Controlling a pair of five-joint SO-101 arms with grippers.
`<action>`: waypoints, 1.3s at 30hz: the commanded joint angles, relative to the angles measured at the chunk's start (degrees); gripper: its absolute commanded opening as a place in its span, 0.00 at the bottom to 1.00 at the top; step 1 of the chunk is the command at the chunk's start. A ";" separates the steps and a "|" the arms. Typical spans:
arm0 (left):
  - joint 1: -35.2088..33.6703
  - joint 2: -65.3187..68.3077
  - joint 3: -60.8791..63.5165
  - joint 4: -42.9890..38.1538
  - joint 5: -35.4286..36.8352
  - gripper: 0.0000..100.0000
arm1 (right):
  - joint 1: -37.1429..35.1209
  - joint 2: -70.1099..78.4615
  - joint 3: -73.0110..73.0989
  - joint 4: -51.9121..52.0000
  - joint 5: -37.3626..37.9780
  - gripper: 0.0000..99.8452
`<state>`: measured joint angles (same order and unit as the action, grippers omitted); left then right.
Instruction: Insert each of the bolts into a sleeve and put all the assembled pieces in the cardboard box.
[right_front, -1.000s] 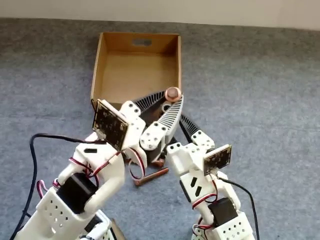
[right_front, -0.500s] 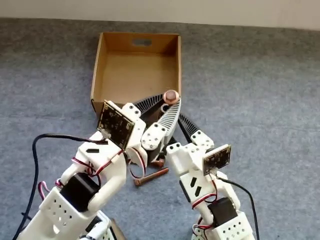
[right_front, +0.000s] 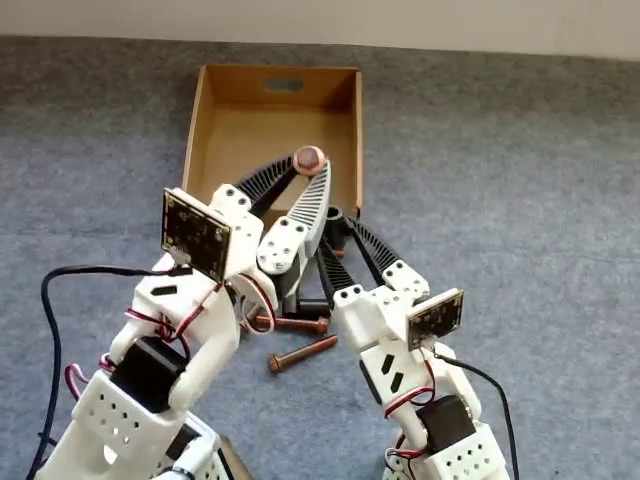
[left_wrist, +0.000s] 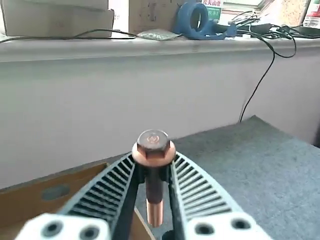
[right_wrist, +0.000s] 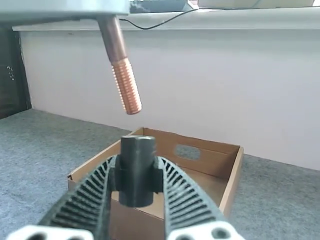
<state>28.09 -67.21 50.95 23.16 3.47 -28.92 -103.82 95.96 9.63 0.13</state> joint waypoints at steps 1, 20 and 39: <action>-0.31 -1.63 -0.66 -1.41 -0.18 0.01 | -0.40 -0.31 6.99 0.04 -0.18 0.01; 4.53 -1.54 -0.48 6.59 -0.09 0.01 | -0.40 -0.31 6.99 0.04 -0.18 0.01; 4.53 -1.45 2.51 6.59 2.81 0.01 | -0.40 -0.84 6.81 -0.40 -0.09 0.01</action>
<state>31.60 -68.70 53.67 29.14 4.44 -29.10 -103.74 95.96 9.71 0.13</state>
